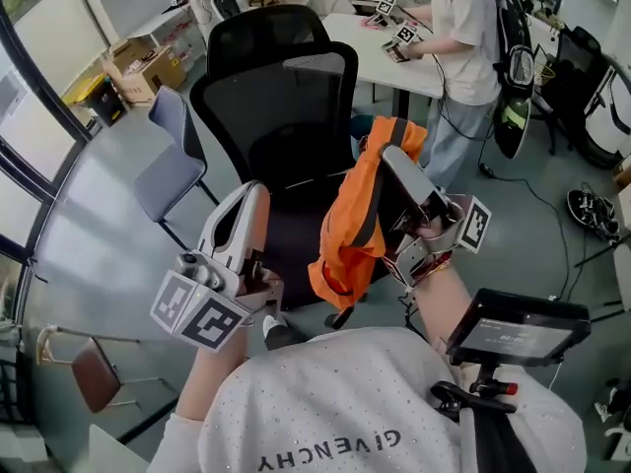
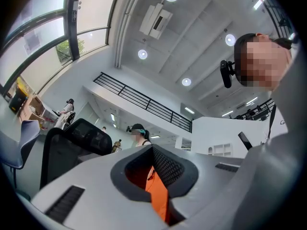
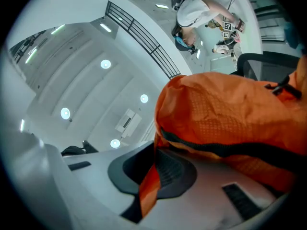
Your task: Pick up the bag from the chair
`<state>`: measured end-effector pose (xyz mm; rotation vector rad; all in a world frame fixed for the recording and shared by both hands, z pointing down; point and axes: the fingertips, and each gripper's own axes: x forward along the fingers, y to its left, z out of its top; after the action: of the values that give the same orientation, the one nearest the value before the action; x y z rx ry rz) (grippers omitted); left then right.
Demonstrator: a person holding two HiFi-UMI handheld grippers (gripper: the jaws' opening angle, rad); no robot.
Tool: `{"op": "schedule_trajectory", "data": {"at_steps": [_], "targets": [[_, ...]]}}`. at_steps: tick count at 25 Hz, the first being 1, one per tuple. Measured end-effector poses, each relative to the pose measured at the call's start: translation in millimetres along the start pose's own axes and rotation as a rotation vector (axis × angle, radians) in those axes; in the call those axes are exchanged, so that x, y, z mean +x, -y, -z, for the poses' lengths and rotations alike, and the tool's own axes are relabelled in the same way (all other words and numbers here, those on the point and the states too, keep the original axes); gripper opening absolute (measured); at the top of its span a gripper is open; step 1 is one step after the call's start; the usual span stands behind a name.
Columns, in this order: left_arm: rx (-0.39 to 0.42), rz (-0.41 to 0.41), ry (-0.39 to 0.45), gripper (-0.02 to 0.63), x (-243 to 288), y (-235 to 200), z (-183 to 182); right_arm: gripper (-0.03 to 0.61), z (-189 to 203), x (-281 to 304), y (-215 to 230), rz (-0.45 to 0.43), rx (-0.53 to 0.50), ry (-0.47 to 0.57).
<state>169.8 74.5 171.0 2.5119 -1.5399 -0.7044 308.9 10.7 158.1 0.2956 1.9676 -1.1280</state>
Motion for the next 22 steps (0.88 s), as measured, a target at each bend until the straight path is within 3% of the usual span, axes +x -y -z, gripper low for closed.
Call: {"op": "schedule_trajectory", "data": {"at_steps": [11, 22], "targets": [[-0.050, -0.085, -0.114, 0.002, 1.8, -17.9, 29.5, 0.013, -2.2, -36.6, 29.1, 0.077, 0.047, 0.023], [-0.080, -0.123, -0.170, 0.002, -2.2, -27.1, 43.1, 0.013, 3.9, -63.7, 43.3, 0.148, 0.009, -0.019]]}}
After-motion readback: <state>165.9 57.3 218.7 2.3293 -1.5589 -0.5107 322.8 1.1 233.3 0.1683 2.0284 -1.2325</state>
